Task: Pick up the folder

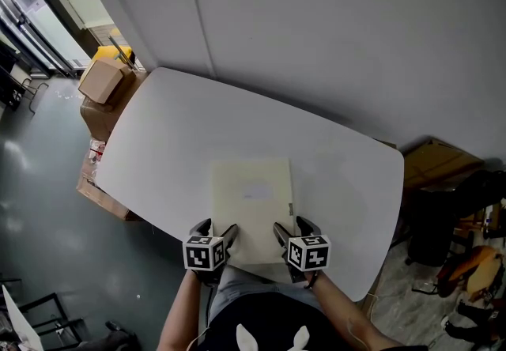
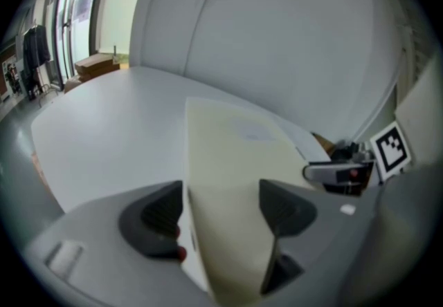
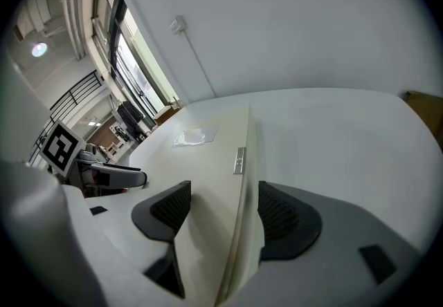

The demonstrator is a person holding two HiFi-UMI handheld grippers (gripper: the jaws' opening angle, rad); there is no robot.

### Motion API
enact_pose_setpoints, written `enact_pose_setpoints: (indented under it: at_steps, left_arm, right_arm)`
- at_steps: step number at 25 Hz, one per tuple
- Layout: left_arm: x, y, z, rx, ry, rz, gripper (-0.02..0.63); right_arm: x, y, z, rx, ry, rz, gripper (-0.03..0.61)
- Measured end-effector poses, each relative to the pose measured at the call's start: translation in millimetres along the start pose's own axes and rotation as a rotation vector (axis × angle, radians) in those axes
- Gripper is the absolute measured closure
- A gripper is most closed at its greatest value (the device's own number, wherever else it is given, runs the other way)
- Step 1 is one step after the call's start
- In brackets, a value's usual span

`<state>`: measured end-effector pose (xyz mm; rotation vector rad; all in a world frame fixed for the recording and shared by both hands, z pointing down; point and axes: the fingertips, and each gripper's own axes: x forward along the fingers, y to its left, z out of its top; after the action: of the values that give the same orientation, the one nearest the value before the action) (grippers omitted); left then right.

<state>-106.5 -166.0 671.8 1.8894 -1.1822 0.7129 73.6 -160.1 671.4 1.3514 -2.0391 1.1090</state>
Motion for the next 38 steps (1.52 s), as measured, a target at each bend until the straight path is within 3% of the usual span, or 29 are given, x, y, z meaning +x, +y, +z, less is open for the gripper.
enact_pose_setpoints:
  at_steps: [12, 24, 38]
  left_arm:
    - [11, 2, -5, -0.037, 0.047, -0.082, 0.279]
    - [21, 5, -11, -0.144, 0.091, -0.188, 0.259]
    - [16, -4, -9, -0.176, 0.036, -0.173, 0.261]
  right_arm:
    - [8, -1, -3, 0.048, 0.023, 0.05, 0.305]
    - [14, -3, -5, 0.112, 0.046, 0.132, 0.302]
    - [8, -6, 0, 0.096, 0.031, 0.111, 0.304]
